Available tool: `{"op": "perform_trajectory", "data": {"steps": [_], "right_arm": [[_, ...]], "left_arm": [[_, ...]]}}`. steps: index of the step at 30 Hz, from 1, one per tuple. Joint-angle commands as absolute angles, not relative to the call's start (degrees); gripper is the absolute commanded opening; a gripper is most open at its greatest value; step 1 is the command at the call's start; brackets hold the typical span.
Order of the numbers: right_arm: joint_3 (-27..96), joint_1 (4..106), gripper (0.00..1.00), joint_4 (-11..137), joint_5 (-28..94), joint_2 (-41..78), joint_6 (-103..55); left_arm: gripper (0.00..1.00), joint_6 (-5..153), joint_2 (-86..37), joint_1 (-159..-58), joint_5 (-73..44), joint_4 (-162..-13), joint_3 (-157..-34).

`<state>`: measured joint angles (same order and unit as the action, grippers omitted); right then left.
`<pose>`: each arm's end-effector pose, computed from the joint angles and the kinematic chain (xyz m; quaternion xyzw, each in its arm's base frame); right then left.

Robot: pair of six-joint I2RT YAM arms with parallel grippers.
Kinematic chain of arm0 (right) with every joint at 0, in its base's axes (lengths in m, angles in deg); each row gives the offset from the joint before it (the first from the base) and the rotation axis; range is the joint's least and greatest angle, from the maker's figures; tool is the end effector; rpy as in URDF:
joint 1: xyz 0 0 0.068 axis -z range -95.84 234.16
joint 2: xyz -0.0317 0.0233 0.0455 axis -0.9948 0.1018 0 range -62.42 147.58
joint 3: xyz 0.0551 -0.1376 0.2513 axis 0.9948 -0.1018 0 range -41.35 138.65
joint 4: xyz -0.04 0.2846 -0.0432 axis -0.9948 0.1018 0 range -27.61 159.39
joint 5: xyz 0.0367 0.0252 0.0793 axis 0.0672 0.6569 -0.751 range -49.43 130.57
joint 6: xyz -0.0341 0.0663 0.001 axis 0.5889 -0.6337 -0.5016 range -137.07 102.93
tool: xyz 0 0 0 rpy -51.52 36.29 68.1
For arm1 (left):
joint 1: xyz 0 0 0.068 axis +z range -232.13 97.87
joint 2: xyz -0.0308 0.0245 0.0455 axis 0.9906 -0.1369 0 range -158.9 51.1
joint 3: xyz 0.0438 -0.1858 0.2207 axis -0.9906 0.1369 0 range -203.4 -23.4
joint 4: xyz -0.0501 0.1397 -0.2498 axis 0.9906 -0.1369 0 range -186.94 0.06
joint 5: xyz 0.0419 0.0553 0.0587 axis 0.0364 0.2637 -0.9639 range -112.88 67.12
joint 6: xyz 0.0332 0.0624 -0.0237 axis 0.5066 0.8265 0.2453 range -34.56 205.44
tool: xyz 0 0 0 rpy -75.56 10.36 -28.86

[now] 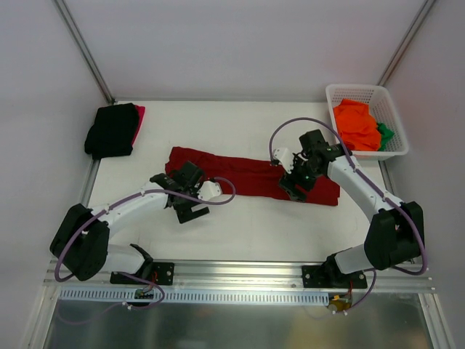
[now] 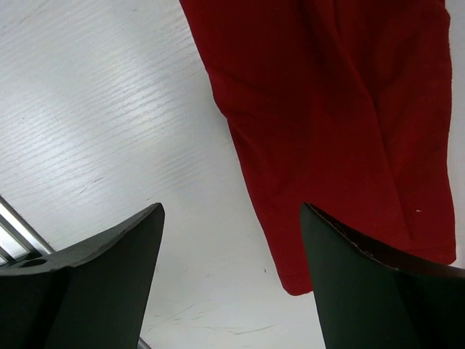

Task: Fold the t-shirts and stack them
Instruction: Fold the tshirt

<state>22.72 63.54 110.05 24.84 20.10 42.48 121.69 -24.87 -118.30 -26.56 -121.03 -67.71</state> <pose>0.2919 0.1278 0.2415 -0.6457 0.7233 0.0579 0.2379 0.2284 -0.1622 0.1736 0.5677 0.7882 0.0315 0.2354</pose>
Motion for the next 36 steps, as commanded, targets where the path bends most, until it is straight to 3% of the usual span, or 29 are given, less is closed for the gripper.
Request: {"op": "perform_trajectory", "data": {"steps": [1, 12, 26, 36], "right_arm": [[22.63, 62.98, 0.79, 108.44, 24.57, 20.11, 40.85], [21.31, 62.54, 0.79, 106.16, 25.54, 21.52, 39.80], [21.58, 58.50, 0.78, 104.31, 27.47, 21.78, 36.72], [20.43, 56.03, 0.78, 102.03, 29.06, 21.96, 35.05]], "left_arm": [[0.99, 119.90, -21.69, -118.43, -33.09, -118.15, -67.96], [0.99, 120.59, -8.33, -119.49, -33.33, -111.47, -64.80], [0.99, 123.32, -19.03, -119.49, -34.74, -104.97, -59.79], [0.97, 122.26, -15.61, -119.49, -35.44, -101.19, -58.21]]}}
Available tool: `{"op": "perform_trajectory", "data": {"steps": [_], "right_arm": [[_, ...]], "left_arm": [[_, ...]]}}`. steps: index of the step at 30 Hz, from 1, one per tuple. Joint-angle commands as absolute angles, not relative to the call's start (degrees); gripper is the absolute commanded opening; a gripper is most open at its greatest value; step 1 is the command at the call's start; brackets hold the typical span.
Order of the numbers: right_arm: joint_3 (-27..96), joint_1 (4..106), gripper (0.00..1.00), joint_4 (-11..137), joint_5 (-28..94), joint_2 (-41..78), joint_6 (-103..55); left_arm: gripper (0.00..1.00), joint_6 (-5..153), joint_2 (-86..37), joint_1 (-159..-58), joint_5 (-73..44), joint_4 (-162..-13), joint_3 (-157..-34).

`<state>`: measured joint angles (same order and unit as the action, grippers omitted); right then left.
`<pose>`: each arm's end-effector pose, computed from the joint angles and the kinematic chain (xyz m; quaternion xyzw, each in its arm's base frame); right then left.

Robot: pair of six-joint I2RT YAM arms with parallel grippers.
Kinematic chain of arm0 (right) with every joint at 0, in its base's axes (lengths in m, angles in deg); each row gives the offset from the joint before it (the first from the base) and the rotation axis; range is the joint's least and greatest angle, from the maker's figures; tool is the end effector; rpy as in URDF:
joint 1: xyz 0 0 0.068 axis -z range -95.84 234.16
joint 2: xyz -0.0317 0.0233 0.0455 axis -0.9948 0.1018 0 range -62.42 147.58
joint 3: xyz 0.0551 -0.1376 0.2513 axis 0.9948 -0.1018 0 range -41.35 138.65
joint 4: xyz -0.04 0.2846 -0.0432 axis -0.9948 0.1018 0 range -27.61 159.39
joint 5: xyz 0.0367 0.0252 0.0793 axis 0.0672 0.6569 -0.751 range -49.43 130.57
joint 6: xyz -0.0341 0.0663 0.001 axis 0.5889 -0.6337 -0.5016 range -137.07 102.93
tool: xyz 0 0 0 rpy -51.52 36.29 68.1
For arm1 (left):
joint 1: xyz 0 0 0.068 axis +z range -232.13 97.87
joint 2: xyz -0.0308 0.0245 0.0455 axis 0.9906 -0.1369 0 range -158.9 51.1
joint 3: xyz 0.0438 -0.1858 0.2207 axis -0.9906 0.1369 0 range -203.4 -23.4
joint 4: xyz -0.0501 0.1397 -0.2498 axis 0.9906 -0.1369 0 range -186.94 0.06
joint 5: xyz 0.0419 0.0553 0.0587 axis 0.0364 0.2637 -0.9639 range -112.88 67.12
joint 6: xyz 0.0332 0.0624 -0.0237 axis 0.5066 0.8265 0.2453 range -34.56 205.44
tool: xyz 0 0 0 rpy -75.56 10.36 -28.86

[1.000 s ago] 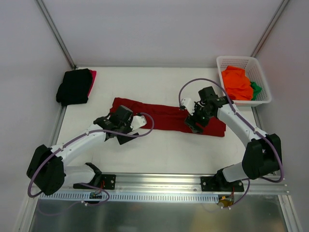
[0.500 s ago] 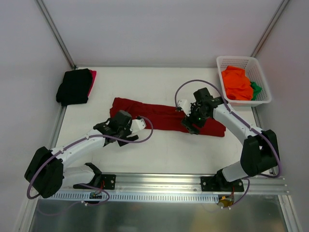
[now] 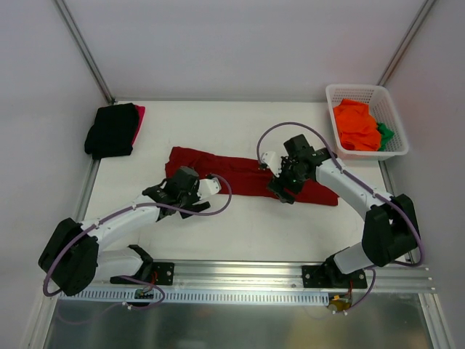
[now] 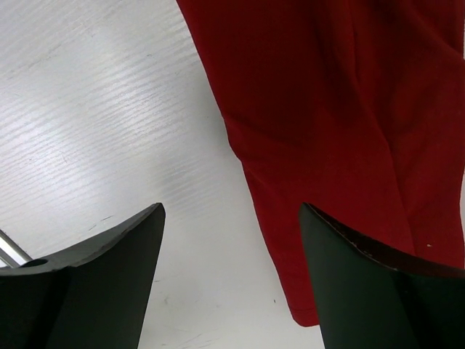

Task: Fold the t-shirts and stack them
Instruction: Fold the tshirt

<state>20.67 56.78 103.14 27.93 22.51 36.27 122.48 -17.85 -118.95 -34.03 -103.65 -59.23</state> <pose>0.2889 0.1649 0.2227 -0.6458 0.7212 0.0536 0.2447 0.2270 -0.1550 0.1789 0.5275 0.7613 0.0911 0.3659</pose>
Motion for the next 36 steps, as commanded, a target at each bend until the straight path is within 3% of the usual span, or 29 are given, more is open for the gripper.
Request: {"op": "perform_trajectory", "data": {"steps": [1, 9, 14, 16, 18, 19, 36], "right_arm": [[20.52, 55.86, 0.78, 101.94, 29.14, 21.87, 34.96], [23.07, 53.75, 0.78, 103.87, 31.95, 19.32, 31.63], [23.86, 53.05, 0.78, 102.82, 32.04, 15.46, 28.55], [22.37, 52.78, 0.78, 100.72, 33.10, 14.66, 28.19], [21.41, 52.60, 0.78, 99.40, 33.54, 15.18, 28.02], [20.88, 52.60, 0.78, 99.13, 33.63, 15.45, 28.02], [19.99, 50.50, 0.77, 97.98, 36.00, 16.42, 27.66]], "left_arm": [[0.97, 122.26, -14.65, -119.49, -36.14, -100.58, -57.77], [0.96, 123.67, -16.56, -119.49, -41.32, -92.07, -54.69], [0.88, 122.71, -19.74, -119.49, -41.95, -87.30, -54.16], [0.67, 122.70, -21.31, -119.40, -42.47, -85.90, -54.42], [0.36, 122.62, -21.76, -119.40, -42.56, -85.89, -54.86], [0.00, 122.53, -21.59, -119.40, -42.56, -85.89, -54.95], [0.00, 127.53, -17.10, -115.63, -46.08, -89.67, -58.02]]}}
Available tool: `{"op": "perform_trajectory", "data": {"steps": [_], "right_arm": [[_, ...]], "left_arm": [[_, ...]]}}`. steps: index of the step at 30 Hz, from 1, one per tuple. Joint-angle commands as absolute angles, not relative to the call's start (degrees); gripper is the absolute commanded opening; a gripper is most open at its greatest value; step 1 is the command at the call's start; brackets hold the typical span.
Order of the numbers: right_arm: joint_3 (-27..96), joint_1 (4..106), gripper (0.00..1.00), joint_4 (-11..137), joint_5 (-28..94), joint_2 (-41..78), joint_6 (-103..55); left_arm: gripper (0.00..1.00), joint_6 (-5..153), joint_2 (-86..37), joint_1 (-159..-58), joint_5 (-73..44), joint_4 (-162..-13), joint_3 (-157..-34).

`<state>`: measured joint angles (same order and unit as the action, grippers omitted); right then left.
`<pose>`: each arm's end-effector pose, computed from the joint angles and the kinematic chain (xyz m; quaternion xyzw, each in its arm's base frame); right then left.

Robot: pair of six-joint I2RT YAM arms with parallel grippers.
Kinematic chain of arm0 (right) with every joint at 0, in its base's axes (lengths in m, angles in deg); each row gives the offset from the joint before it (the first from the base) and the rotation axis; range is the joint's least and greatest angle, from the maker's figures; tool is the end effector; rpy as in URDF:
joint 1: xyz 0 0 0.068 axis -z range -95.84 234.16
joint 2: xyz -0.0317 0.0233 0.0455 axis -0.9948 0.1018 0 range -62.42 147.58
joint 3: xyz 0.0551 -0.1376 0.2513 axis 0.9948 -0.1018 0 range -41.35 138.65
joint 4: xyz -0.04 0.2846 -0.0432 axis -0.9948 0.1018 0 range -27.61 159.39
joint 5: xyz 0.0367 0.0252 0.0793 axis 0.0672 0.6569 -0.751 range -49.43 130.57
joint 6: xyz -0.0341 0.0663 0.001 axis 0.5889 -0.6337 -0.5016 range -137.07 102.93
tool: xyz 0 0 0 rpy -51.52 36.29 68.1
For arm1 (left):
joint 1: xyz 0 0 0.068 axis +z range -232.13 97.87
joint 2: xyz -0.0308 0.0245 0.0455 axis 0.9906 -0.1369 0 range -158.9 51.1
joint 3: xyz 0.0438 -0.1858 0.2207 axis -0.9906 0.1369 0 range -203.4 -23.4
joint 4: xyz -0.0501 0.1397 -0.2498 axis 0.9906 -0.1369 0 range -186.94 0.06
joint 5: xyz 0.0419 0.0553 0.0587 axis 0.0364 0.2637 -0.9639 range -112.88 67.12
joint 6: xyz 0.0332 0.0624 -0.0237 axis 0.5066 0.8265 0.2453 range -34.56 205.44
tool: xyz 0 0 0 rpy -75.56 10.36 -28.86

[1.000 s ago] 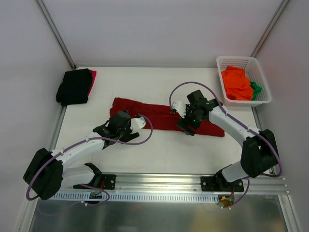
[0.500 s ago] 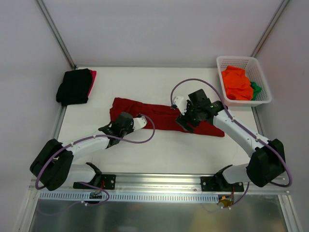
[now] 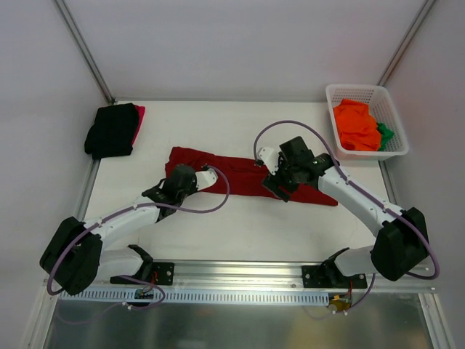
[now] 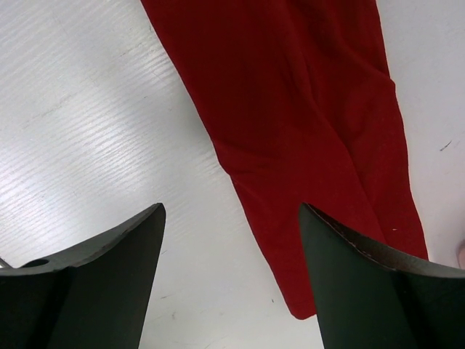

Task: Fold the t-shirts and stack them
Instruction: Fold the tshirt

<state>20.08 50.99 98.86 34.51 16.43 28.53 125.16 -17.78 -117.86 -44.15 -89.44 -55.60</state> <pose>0.2699 0.1841 0.2563 -0.6151 0.7234 0.0165 0.3131 0.2419 -0.1462 0.1832 0.4701 0.7443 0.1800 0.4388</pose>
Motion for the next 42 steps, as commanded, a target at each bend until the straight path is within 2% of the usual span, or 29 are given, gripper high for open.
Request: {"op": "perform_trajectory", "data": {"steps": [1, 10, 22, 33, 34, 35, 36, 37, 38, 42], "right_arm": [[19.91, 50.41, 0.77, 97.81, 36.09, 16.42, 27.58], [19.91, 49.62, 0.77, 97.89, 37.14, 16.68, 27.75], [19.64, 49.18, 0.77, 98.16, 37.50, 16.42, 27.84], [19.38, 49.18, 0.78, 98.25, 37.49, 16.51, 27.84], [19.47, 49.18, 0.78, 98.42, 37.49, 16.59, 27.93], [19.38, 49.18, 0.78, 98.42, 37.41, 16.68, 27.93], [19.38, 49.18, 0.78, 98.42, 37.41, 16.77, 28.02], [19.29, 49.18, 0.78, 98.42, 37.49, 16.77, 27.93], [19.29, 49.18, 0.78, 98.51, 37.58, 16.86, 28.02], [19.64, 49.26, 0.79, 98.77, 37.76, 17.56, 28.11]], "left_arm": [[0.00, 127.80, -17.02, -114.92, -45.90, -89.67, -58.11], [0.00, 131.40, -23.77, -106.75, -44.15, -87.83, -59.00], [0.00, 132.90, -37.83, -105.42, -45.82, -70.36, -57.59], [0.00, 134.48, -49.62, -102.70, -47.57, -63.13, -63.56], [0.05, 134.48, -51.36, -102.61, -47.66, -63.22, -64.00], [0.24, 134.57, -52.25, -102.44, -48.01, -63.30, -64.35], [0.71, 135.18, -53.04, -102.44, -48.36, -63.39, -64.88], [0.92, 135.36, -54.62, -102.35, -48.71, -63.31, -65.14], [0.99, 135.71, -55.24, -102.17, -48.98, -63.13, -65.15], [0.99, 137.82, -56.22, -101.65, -50.21, -61.02, -64.01]]}}
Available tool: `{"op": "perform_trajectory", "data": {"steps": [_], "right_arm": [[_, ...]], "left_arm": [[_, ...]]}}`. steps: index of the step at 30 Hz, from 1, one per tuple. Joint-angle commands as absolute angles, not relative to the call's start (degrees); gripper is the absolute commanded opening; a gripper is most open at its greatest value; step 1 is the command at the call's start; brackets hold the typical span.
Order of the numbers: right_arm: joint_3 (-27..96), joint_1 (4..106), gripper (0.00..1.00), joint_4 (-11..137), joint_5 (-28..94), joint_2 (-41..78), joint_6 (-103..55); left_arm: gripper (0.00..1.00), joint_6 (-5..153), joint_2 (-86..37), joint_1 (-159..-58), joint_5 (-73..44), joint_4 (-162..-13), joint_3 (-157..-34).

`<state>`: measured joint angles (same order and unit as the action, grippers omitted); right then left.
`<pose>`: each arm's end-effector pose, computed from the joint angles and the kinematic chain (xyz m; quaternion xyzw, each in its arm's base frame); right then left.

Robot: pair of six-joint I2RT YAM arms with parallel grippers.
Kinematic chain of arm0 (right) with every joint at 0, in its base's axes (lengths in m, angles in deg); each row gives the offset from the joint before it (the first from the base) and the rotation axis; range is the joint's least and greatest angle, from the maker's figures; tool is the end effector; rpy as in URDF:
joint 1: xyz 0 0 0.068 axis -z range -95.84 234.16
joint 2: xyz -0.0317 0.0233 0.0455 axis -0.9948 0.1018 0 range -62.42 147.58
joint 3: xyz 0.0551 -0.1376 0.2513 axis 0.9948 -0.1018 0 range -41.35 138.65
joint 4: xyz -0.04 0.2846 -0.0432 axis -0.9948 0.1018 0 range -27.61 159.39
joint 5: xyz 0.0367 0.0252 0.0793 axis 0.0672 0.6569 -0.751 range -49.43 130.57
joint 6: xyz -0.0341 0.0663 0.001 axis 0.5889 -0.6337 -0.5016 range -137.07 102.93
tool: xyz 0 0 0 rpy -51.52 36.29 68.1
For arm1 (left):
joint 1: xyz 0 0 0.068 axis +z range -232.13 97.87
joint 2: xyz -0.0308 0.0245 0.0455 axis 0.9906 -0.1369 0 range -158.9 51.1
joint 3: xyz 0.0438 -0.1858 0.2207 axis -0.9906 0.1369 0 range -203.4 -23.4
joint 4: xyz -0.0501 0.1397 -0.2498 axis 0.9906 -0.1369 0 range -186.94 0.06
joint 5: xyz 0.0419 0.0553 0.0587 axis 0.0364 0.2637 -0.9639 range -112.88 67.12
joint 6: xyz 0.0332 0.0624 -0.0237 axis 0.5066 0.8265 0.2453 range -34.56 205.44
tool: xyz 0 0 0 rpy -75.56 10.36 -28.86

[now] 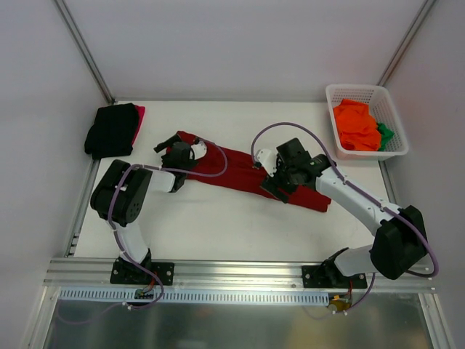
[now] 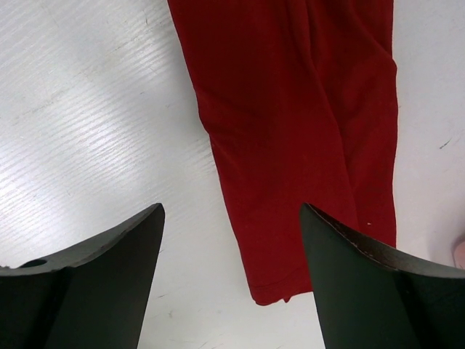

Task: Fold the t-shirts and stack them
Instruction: Fold the tshirt

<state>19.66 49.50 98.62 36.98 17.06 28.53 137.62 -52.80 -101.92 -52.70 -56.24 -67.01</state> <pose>0.2675 0.1895 0.2504 -0.6211 0.7221 0.0008 0.3045 0.3791 -0.1035 0.1214 0.3736 0.7447 0.3519 0.4266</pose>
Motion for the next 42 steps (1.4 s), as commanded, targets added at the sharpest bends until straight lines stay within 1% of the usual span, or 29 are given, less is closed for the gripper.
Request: {"op": "perform_trajectory", "data": {"steps": [1, 7, 11, 17, 20, 21, 22, 24, 25, 28, 31, 37, 42], "right_arm": [[19.64, 49.09, 0.79, 98.77, 38.02, 17.65, 28.11], [19.91, 49.18, 0.80, 98.51, 40.22, 18.35, 27.84], [21.04, 49.09, 0.80, 98.42, 44.08, 18.71, 27.84], [23.86, 49.26, 0.81, 98.42, 48.30, 19.05, 28.01], [25.88, 49.53, 0.81, 98.34, 49.97, 20.37, 28.45], [26.32, 49.88, 0.81, 98.16, 50.15, 20.81, 28.63], [27.02, 50.05, 0.81, 98.16, 50.59, 21.68, 28.89], [27.29, 50.49, 0.81, 97.37, 51.73, 23.09, 30.64], [27.29, 50.50, 0.81, 96.50, 53.65, 24.84, 31.35], [26.85, 51.02, 0.81, 94.48, 56.91, 28.01, 33.90], [25.80, 51.29, 0.81, 92.28, 59.81, 31.79, 35.74], [22.37, 51.99, 0.80, 86.83, 65.43, 35.75, 39.17], [21.49, 52.60, 0.80, 85.42, 66.24, 36.37, 40.15]], "left_arm": [[0.99, 138.08, -55.69, -101.47, -50.38, -60.76, -63.83], [0.99, 139.32, -52.62, -99.19, -52.23, -55.84, -62.51], [0.99, 138.79, -47.26, -96.73, -52.06, -56.97, -64.09], [0.99, 134.31, -34.26, -95.58, -50.21, -69.88, -70.15], [0.99, 128.87, -27.32, -95.49, -45.57, -79.63, -74.63], [0.99, 126.16, -25.47, -95.75, -42.85, -82.35, -75.33], [0.99, 125.35, -23.89, -96.28, -37.17, -84.90, -75.69], [0.99, 126.03, -21.24, -98.64, -35.71, -87.12, -74.73], [0.99, 126.65, -21.32, -102.05, -37.10, -87.21, -73.25], [0.99, 127.36, -24.91, -107.68, -38.43, -87.21, -71.05], [0.99, 126.92, -32.19, -111.03, -39.40, -87.12, -70.25], [0.99, 128.50, -38.19, -111.40, -40.45, -83.10, -70.25], [0.99, 130.00, -40.39, -111.40, -42.03, -80.36, -70.68]]}}
